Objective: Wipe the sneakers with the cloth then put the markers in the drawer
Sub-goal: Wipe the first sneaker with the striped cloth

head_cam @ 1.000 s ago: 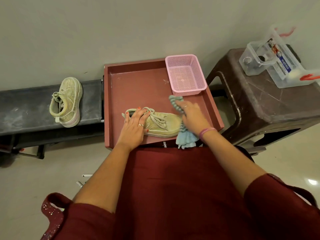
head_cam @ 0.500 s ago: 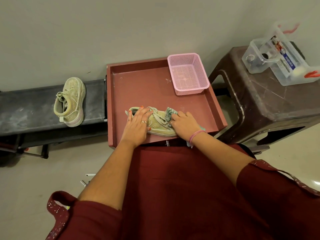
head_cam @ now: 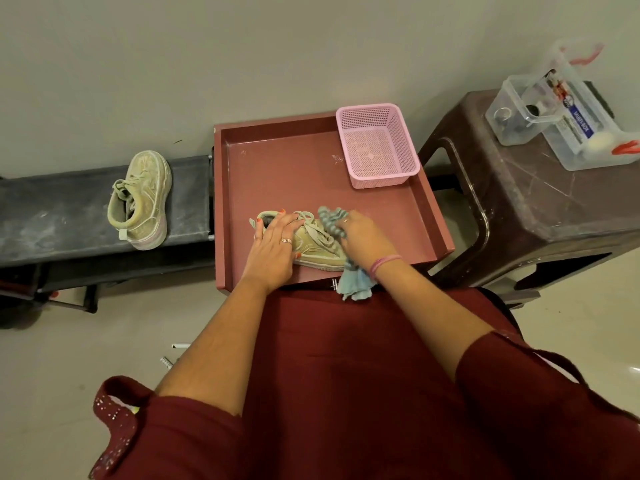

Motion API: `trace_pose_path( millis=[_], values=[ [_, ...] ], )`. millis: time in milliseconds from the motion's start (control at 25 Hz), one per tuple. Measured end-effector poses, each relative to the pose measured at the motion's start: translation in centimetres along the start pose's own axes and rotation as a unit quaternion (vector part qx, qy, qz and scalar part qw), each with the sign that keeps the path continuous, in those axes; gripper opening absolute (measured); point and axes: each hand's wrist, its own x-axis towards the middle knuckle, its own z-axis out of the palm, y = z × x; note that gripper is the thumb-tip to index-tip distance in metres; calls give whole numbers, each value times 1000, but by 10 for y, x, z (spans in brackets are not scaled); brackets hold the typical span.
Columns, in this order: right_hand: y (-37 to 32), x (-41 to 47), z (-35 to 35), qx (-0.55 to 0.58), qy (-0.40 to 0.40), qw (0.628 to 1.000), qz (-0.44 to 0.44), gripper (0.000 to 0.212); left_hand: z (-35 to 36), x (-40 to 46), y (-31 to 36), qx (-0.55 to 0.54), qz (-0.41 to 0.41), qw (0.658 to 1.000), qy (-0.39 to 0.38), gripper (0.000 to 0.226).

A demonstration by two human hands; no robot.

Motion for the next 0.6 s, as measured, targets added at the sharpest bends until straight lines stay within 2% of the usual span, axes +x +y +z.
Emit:
trace_pose_path(
  millis=[80,200,440,520,600],
  values=[
    [-3,-5,24,-85,-12,996,-14,35,1,0,0,9,2,1000,2,62],
    [5,-6,18,-159,-34,986,-48,36,0,0,1,12,0,1000,-6,60],
    [-9,5,-22,-262,-148,949,-91,22,0,-2,-1,3,-3,1000,-8,60],
    [-4,4,-41,-244,-192,948,-63,22,0,-1,-1,-6,-7,1000,-7,61],
    [12,3,-55,-171,-148,974,-7,17,1,-1,-2,-18,-5,1000,-4,61]
  ],
)
